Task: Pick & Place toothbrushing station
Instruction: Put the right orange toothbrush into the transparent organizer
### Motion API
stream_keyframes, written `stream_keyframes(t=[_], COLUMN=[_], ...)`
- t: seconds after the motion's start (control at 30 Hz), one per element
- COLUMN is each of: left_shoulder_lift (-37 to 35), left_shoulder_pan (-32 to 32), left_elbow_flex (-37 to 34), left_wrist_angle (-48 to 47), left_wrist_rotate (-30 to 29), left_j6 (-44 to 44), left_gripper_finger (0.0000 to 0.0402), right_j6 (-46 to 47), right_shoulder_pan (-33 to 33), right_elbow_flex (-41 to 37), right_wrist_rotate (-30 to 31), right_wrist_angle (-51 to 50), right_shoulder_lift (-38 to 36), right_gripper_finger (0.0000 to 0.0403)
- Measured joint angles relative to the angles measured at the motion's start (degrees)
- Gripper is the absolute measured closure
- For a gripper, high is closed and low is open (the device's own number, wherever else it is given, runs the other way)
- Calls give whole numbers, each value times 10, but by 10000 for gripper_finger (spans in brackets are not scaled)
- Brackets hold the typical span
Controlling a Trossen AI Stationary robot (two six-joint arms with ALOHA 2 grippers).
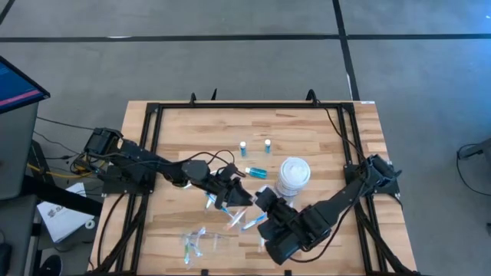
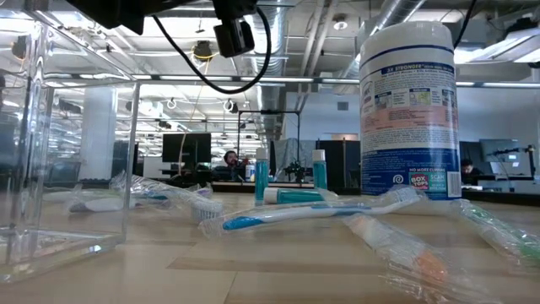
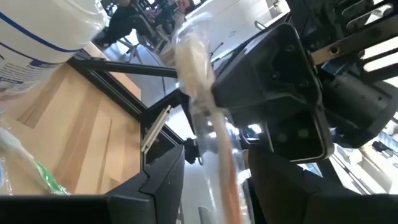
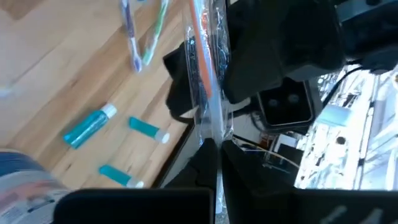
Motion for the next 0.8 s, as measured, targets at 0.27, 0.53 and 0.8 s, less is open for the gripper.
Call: stream_keyframes(t=[0.27, 0.53, 0.8], left_shoulder_lift=[0, 0, 0], left_shoulder_pan=[1, 5, 5], left_elbow_flex=[0, 0, 0], left_wrist_angle=[-1, 0, 0], left_wrist_rotate=[10, 10, 10], left_j6=[0, 0, 0], left_gripper_finger=[229, 229, 233], right_j6=[-53, -52, -43], right_shoulder_pan=[0, 4, 4], right_elbow_flex=[0, 0, 0], right_wrist_rotate=[10, 6, -23], right_wrist_angle=[48, 49, 52], right_shoulder_lift=[1, 1, 1], right_gripper_finger=[403, 403, 403])
